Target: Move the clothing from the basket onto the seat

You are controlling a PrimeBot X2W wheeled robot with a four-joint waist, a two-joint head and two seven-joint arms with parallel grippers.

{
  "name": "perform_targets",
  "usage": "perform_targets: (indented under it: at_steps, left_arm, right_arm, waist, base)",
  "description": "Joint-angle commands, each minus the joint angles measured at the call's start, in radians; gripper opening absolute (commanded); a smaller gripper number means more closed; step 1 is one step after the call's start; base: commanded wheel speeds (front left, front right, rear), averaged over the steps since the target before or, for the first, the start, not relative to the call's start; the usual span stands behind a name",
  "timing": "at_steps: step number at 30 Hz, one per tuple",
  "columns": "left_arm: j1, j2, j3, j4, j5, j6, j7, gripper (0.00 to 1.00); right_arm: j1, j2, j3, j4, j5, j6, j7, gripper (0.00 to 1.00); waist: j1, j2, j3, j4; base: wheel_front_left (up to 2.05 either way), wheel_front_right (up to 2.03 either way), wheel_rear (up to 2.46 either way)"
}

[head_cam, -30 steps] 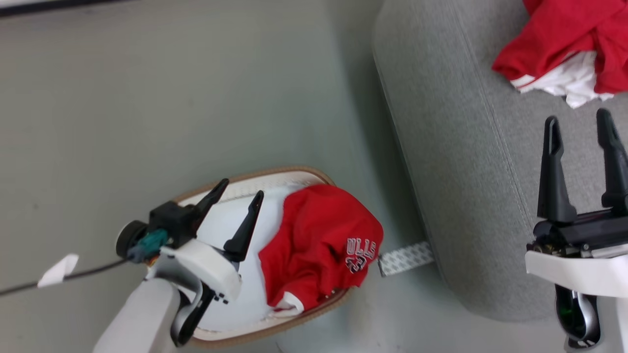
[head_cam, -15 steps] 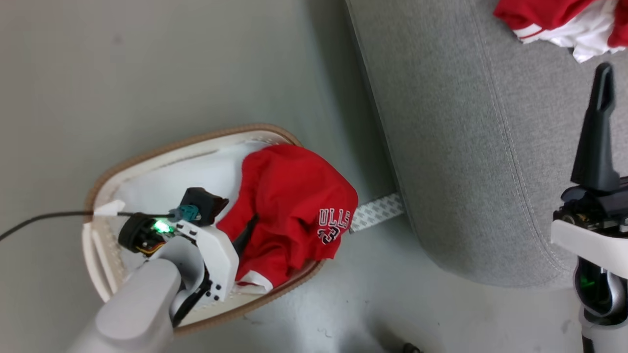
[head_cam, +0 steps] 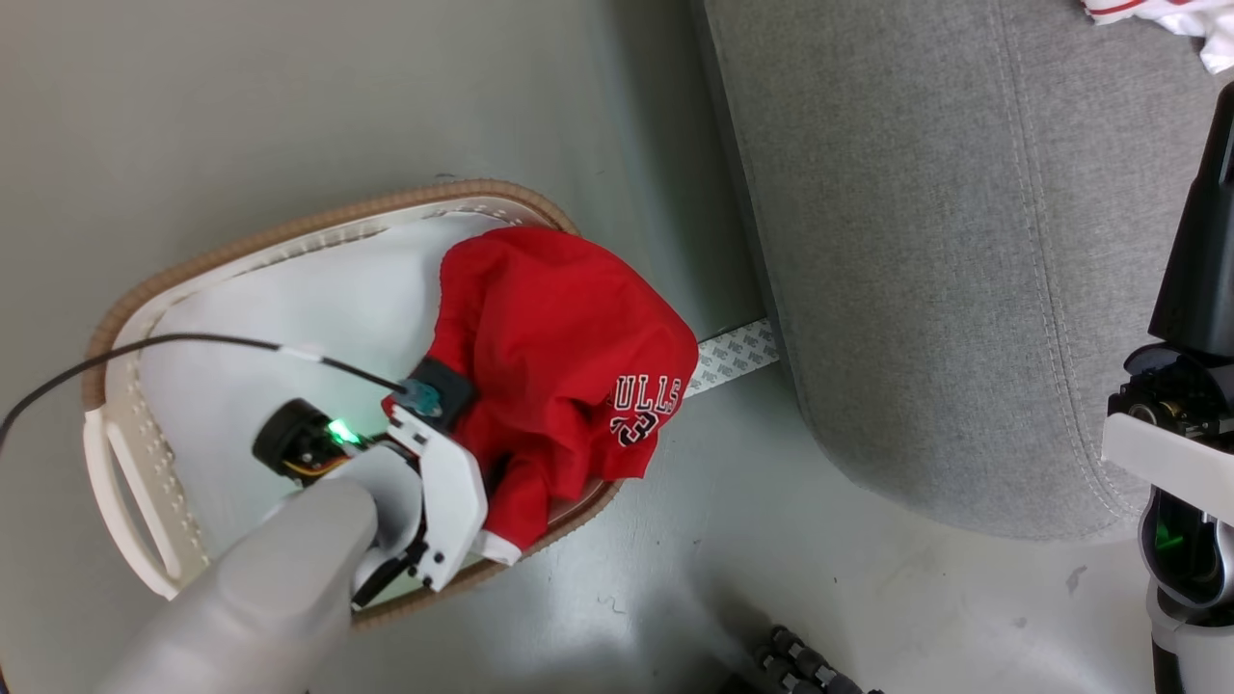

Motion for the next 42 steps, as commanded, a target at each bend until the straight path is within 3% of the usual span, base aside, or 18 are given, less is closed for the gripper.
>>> perform_targets:
  at_steps: [1, 8, 10, 11, 23, 42]
  left_arm:
    - [-0.017, 0.005, -0.029, 0.008, -0.023, 0.002, 0.014, 1.00]
    - [-0.073, 0.021, -0.228, 0.008, -0.143, 0.002, 0.079, 1.00]
    - [-0.090, 0.028, -0.254, 0.003, -0.169, 0.002, 0.085, 0.20]
    - [-0.096, 0.030, -0.263, 0.002, -0.185, 0.002, 0.083, 0.00]
    - [-0.124, 0.053, -0.293, -0.011, -0.235, 0.002, -0.041, 0.00]
    - [-0.014, -0.095, -0.293, 0.028, -0.345, 0.002, -0.310, 0.00]
  right_arm:
    - [-0.002, 0.003, -0.004, -0.002, 0.003, -0.002, 0.001, 1.00]
    - [0.005, 0.003, -0.005, 0.002, 0.000, -0.002, 0.001, 1.00]
    - [0.002, 0.003, -0.003, 0.002, -0.006, -0.002, 0.001, 1.00]
    - [0.001, 0.003, -0.002, 0.003, -0.007, -0.002, 0.001, 1.00]
    - [-0.031, 0.002, 0.008, 0.026, 0.002, -0.002, 0.001, 1.00]
    - [0.070, 0.001, -0.053, 0.085, -0.135, -0.002, 0.001, 1.00]
  waist:
    - [-0.0001, 0.0000, 0.005, 0.002]
    - [-0.0001, 0.0000, 0.011, 0.006]
    - [-0.0001, 0.0000, 0.012, 0.007]
    - [-0.0001, 0.0000, 0.012, 0.007]
    - [-0.0001, 0.0000, -0.031, -0.001]
    - [-0.0001, 0.0000, -0.419, 0.152]
  base:
    - [0.00, 0.00, 0.00]
    - [0.00, 0.00, 0.00]
    - [0.00, 0.00, 0.00]
    - [0.00, 0.00, 0.00]
    - [0.00, 0.00, 0.00]
    - [0.00, 0.00, 0.00]
